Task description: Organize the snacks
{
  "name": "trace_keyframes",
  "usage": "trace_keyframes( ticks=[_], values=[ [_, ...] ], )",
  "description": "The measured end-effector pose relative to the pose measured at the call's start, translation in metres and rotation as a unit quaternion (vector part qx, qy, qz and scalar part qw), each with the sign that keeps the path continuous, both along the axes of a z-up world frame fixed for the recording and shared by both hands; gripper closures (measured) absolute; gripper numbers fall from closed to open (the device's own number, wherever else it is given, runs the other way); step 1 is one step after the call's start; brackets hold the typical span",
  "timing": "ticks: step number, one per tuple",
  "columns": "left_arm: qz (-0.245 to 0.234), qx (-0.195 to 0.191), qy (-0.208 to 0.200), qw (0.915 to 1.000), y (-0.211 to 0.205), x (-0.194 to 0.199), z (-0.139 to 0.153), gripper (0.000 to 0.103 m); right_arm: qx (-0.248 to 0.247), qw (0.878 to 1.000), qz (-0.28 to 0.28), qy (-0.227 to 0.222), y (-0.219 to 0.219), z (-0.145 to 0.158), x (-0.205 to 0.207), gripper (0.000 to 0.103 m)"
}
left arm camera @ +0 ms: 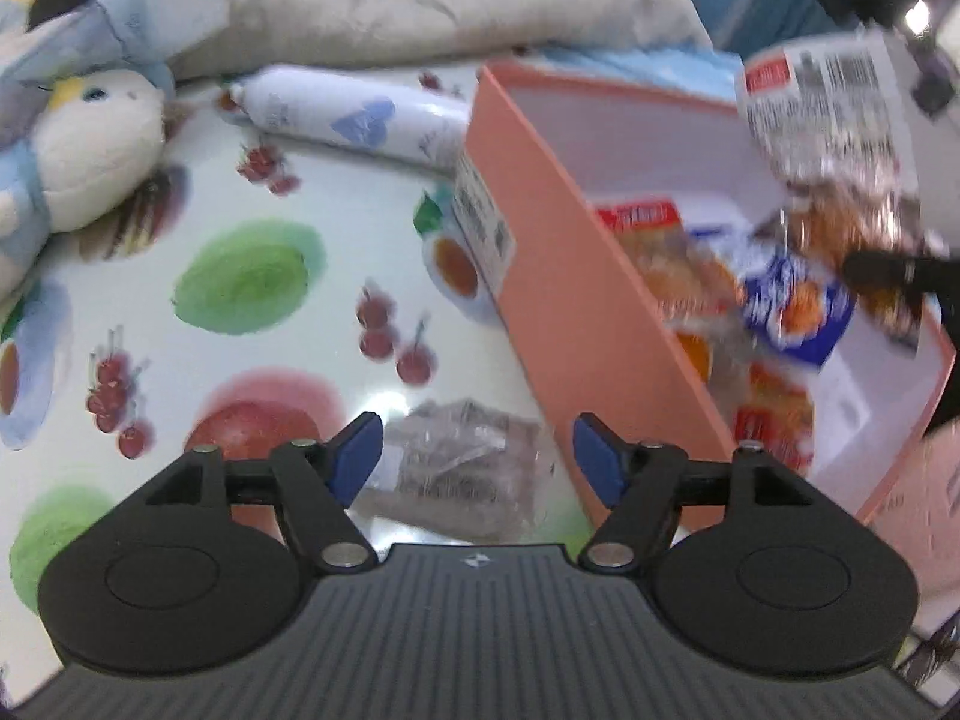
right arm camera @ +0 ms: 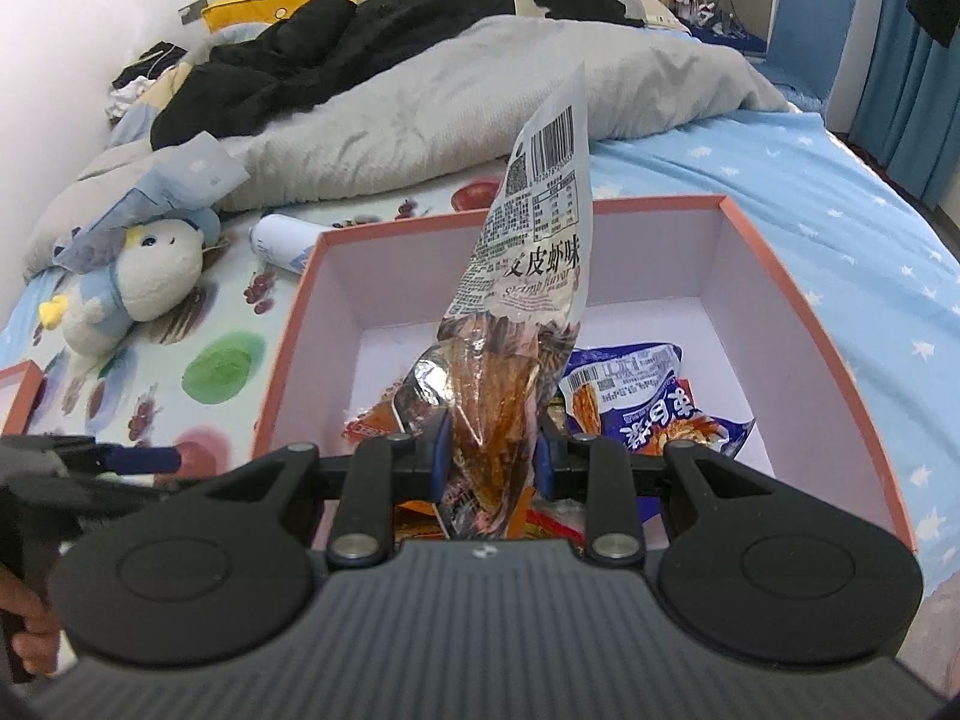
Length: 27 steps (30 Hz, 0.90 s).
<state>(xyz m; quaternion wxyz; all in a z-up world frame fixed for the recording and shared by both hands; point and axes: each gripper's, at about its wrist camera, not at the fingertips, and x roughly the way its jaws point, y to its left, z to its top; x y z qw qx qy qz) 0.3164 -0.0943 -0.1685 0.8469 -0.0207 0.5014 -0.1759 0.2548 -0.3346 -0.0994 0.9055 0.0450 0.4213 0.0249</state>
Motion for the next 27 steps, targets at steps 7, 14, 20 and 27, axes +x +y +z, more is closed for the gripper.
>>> trace_keyframes(
  ticks=[7,14,20,27],
  values=[
    [-0.035,0.026,0.014,0.999,-0.006,0.004,-0.032,0.028,-0.001,1.0,-0.007,0.008,-0.006,-0.007,0.001,0.073],
    [-0.047,0.056,0.016,0.9972,-0.004,0.011,-0.056,0.011,-0.005,1.0,-0.012,0.009,-0.011,-0.01,-0.001,0.073],
    [-0.044,0.047,0.036,0.9973,-0.005,0.013,-0.067,0.015,-0.004,1.0,-0.014,0.012,-0.01,-0.012,-0.004,0.073],
    [-0.02,0.053,0.037,0.9977,-0.007,0.003,-0.063,0.032,-0.006,1.0,-0.012,0.014,-0.008,-0.013,-0.009,0.073]
  ],
)
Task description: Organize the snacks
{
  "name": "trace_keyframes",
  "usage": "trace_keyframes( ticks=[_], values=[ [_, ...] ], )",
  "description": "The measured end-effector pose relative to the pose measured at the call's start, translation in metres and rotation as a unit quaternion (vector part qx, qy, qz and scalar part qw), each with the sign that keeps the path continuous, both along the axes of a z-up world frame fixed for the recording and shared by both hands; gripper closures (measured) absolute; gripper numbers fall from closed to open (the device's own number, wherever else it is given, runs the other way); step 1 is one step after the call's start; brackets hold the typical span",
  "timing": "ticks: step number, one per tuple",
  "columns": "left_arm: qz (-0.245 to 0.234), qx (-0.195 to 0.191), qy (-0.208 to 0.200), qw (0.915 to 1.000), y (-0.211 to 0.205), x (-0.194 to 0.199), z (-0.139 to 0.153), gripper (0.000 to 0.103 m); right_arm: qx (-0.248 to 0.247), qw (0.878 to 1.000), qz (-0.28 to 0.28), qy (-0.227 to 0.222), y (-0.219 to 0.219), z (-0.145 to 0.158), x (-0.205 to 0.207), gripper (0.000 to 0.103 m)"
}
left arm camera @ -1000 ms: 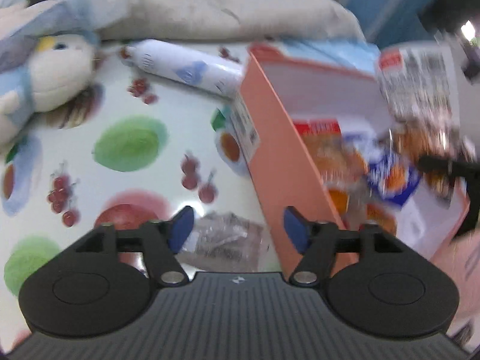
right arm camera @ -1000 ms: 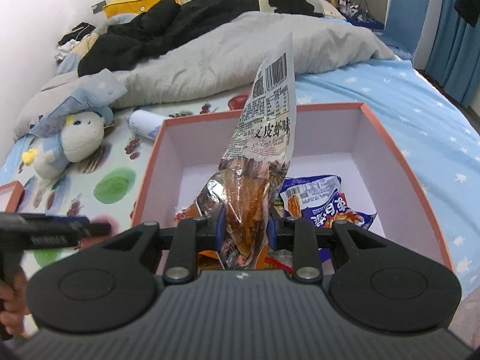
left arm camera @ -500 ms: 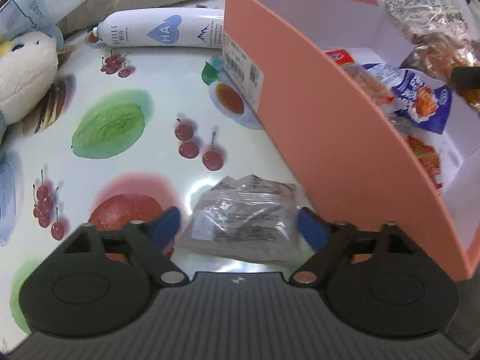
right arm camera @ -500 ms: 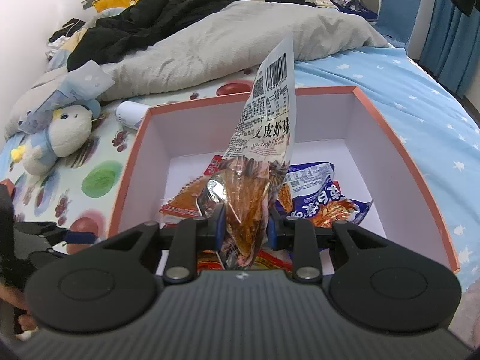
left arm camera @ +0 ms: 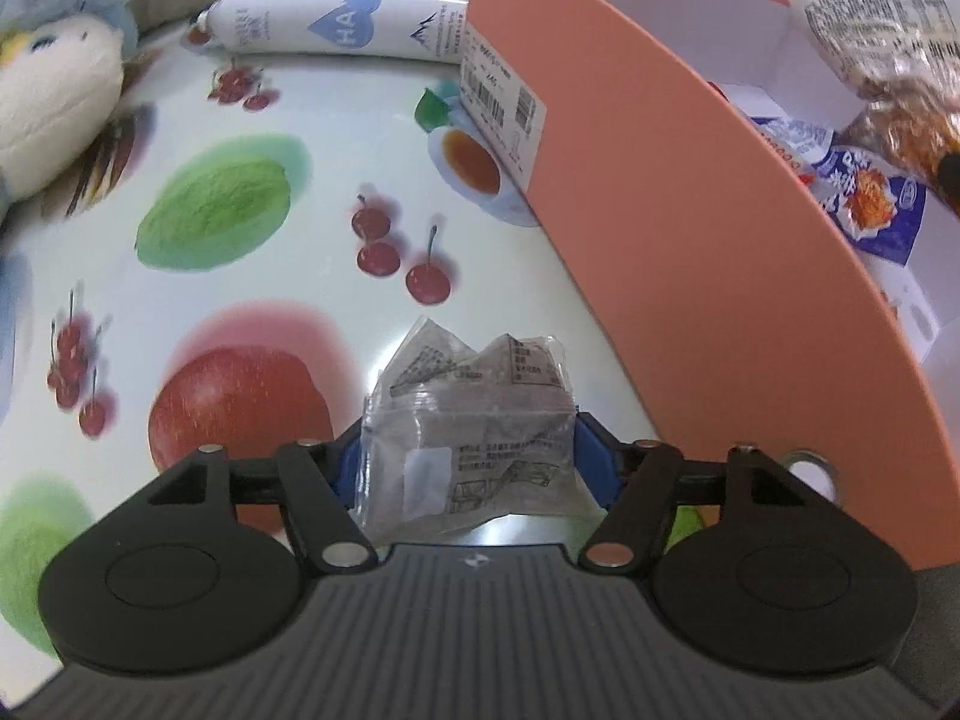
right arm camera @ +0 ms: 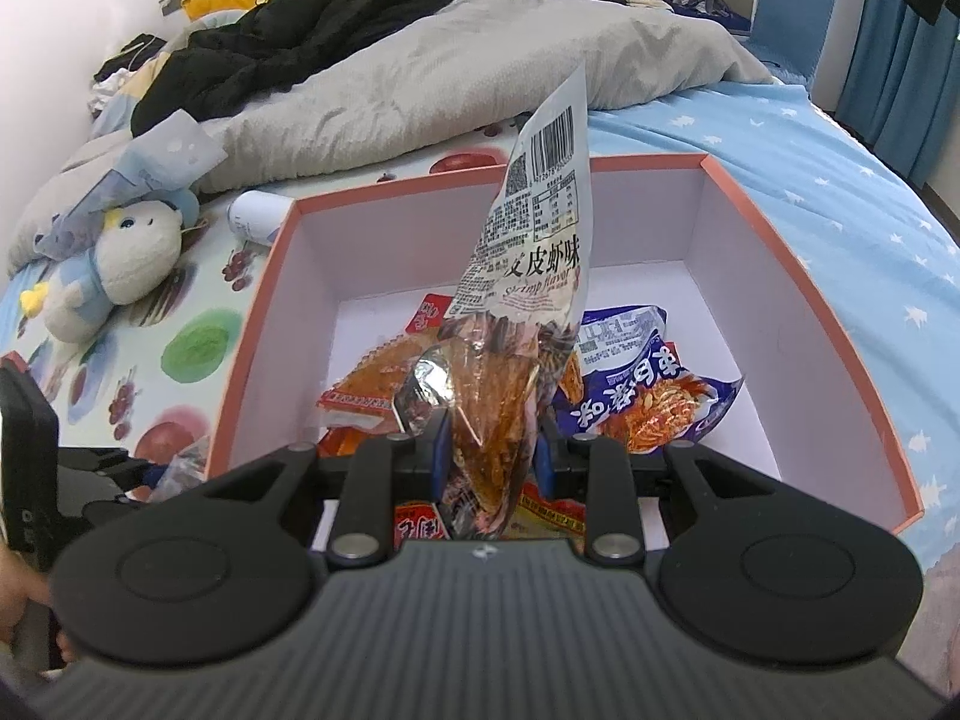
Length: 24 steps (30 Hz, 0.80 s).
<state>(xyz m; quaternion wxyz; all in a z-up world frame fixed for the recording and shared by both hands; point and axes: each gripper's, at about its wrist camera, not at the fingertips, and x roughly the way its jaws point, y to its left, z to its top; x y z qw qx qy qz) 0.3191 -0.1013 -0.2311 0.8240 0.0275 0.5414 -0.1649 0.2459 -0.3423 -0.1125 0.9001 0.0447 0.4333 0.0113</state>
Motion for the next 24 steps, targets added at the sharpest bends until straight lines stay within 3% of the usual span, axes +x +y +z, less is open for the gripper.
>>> trace_keyframes(
  ticks=[9,17,24],
  values=[
    [0.05,-0.008,-0.016,0.9986,0.008,-0.017,0.035,0.033,0.001,1.0,0.0,-0.014,0.001,0.01,-0.009,0.073],
    [0.075,-0.022,-0.072,0.9944,0.009,-0.026,0.1,0.032,0.001,0.999,0.012,-0.037,0.007,0.028,-0.017,0.073],
    [0.079,-0.066,-0.132,0.9859,-0.003,-0.03,0.165,0.032,0.005,0.998,0.012,-0.061,0.006,0.046,-0.018,0.073]
  ],
)
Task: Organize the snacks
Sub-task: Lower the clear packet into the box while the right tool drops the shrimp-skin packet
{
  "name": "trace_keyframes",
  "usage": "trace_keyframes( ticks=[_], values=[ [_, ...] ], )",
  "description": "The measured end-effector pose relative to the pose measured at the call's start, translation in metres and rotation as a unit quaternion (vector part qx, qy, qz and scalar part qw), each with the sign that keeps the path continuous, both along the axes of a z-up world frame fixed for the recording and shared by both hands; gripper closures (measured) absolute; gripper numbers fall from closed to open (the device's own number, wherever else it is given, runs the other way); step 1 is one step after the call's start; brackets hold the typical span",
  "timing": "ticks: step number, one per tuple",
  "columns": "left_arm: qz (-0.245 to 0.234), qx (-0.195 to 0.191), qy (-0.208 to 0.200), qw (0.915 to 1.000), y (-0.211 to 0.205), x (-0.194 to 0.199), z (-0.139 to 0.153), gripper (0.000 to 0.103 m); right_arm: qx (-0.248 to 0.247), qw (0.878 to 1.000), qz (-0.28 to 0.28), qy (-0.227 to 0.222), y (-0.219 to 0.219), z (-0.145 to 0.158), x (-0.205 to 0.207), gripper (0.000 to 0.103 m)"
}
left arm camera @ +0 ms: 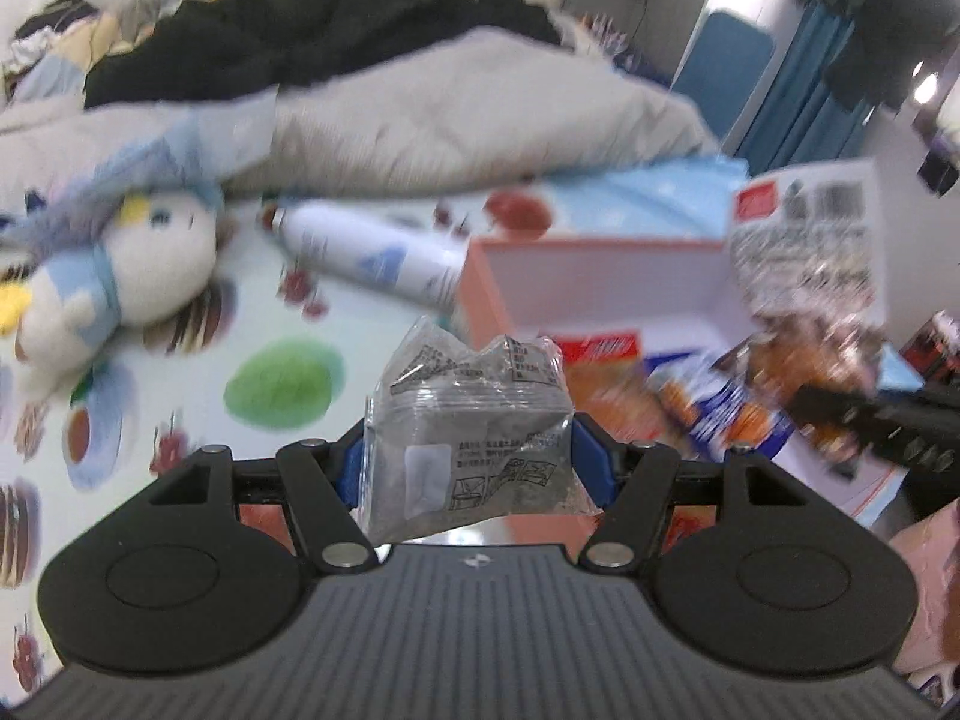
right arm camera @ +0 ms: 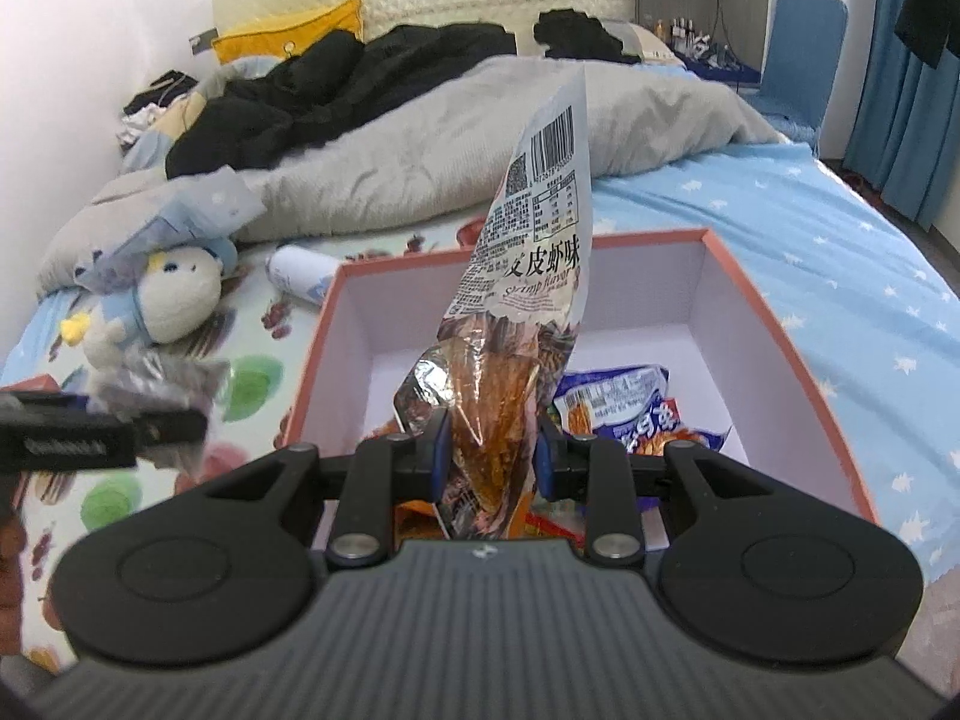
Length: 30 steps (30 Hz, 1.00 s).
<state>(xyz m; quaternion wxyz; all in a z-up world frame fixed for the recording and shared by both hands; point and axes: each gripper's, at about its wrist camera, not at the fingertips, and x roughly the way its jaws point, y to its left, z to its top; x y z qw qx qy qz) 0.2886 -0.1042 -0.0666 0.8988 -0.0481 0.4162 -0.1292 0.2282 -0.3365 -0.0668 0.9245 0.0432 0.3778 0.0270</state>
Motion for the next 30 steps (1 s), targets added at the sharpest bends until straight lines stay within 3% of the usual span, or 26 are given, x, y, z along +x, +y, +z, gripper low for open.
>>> trace_keyframes(
  ticks=[6,12,19,22,30],
  values=[
    [-0.007,-0.034,-0.041,0.9985,-0.017,0.003,0.045,0.032,0.004,1.0,-0.002,-0.022,-0.004,0.015,0.001,0.073],
    [-0.028,-0.064,-0.054,0.9961,-0.044,0.02,0.069,0.032,0.002,0.999,-0.014,-0.04,-0.016,0.025,0.007,0.073],
    [-0.042,-0.061,-0.029,0.9968,-0.082,0.055,0.049,0.032,0.007,0.999,-0.039,-0.027,-0.036,0.01,0.026,0.073],
    [-0.05,-0.064,0.001,0.9967,-0.091,0.075,0.031,0.032,0.004,0.999,-0.046,-0.012,-0.043,-0.005,0.036,0.073],
    [-0.058,-0.047,0.03,0.9967,-0.109,0.106,-0.009,0.032,0.009,0.998,-0.049,0.031,-0.051,-0.045,0.058,0.071]
  ],
)
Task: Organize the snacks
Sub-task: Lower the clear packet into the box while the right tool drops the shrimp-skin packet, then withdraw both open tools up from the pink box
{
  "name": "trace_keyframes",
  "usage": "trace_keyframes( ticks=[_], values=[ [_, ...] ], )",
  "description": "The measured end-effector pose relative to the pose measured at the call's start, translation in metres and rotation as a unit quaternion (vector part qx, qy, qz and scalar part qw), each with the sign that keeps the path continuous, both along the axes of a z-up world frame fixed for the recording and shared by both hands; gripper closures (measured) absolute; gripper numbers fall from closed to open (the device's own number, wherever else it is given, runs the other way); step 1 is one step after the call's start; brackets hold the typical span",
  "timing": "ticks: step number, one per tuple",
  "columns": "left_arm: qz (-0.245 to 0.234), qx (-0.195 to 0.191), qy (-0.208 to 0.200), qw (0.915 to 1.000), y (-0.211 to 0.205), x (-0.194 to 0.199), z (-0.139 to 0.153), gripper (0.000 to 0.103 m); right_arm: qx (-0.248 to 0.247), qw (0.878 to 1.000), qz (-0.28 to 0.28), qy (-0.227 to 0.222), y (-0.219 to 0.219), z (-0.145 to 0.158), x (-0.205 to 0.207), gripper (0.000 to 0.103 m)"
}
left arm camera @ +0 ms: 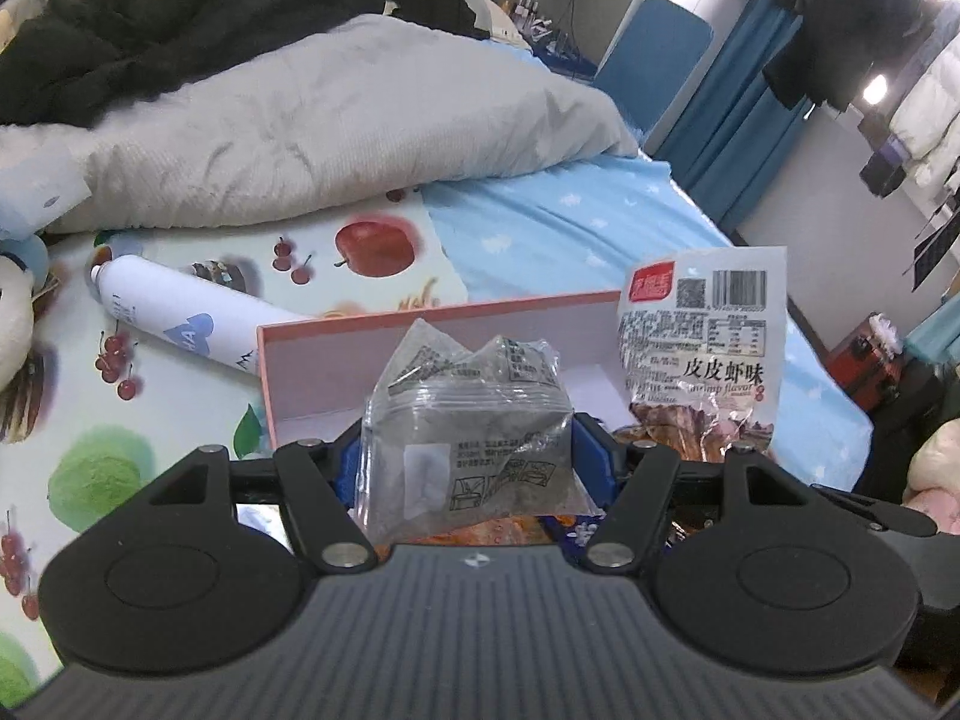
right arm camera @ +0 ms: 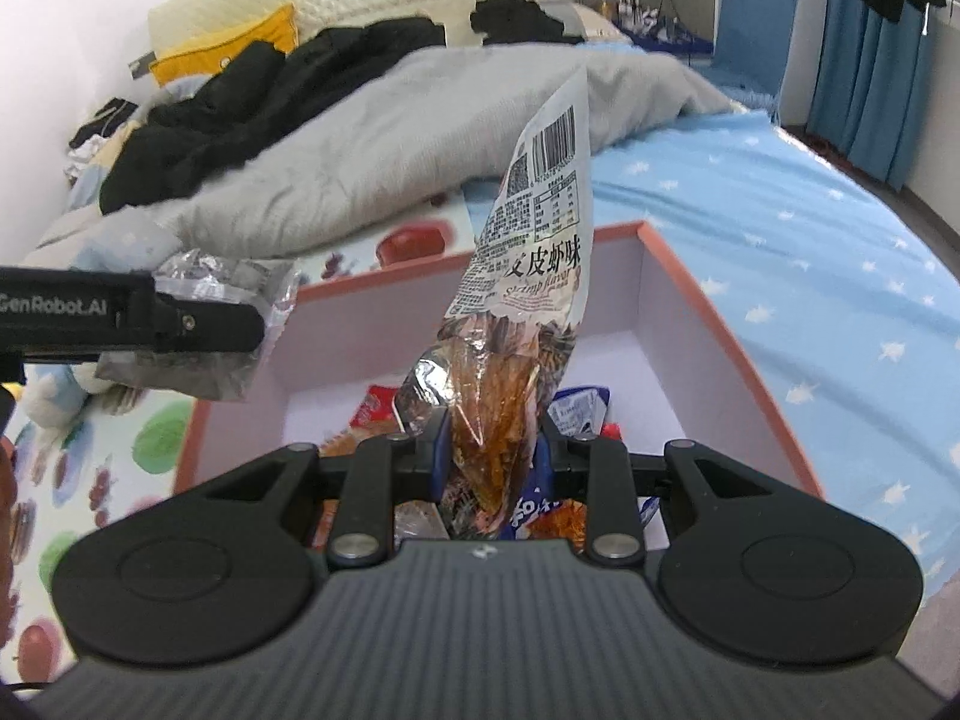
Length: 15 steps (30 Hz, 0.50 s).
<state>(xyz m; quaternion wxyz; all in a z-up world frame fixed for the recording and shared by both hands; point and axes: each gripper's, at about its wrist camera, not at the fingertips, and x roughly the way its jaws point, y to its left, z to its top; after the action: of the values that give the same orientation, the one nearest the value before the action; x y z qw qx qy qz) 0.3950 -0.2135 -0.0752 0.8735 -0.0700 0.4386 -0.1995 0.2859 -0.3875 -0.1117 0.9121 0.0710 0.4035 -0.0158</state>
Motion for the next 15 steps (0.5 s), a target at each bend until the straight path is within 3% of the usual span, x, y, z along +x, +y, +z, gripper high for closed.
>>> trace_keyframes(
  ticks=[3,5,7,8,9,12,15],
  values=[
    [0.0,0.006,0.002,1.0,-0.001,0.008,-0.009,0.031,0.006,1.0,-0.008,0.012,-0.004,-0.012,0.006,0.071],
    [-0.011,0.011,0.006,0.9999,-0.003,0.011,-0.012,0.022,0.018,1.0,-0.012,0.019,-0.008,-0.017,0.01,0.069],
    [-0.015,0.019,0.003,0.9997,-0.004,0.013,-0.012,0.01,0.027,0.999,-0.02,0.025,-0.013,-0.019,0.012,0.041],
    [-0.013,0.022,0.0,0.9997,-0.004,0.013,-0.012,0.009,0.029,0.999,-0.028,0.025,-0.015,-0.02,0.012,0.017],
    [-0.011,0.022,-0.001,0.9997,-0.003,0.013,-0.011,0.009,0.029,0.999,-0.036,0.022,-0.016,-0.019,0.011,0.008],
    [-0.004,0.02,0.003,0.9998,0.003,0.013,-0.006,0.009,0.031,0.999,-0.029,0.023,-0.017,-0.014,0.008,0.008],
    [0.013,0.032,-0.018,0.9992,0.01,0.004,0.012,0.009,0.026,0.999,-0.033,0.008,-0.015,0.002,0.0,0.008]
  ],
)
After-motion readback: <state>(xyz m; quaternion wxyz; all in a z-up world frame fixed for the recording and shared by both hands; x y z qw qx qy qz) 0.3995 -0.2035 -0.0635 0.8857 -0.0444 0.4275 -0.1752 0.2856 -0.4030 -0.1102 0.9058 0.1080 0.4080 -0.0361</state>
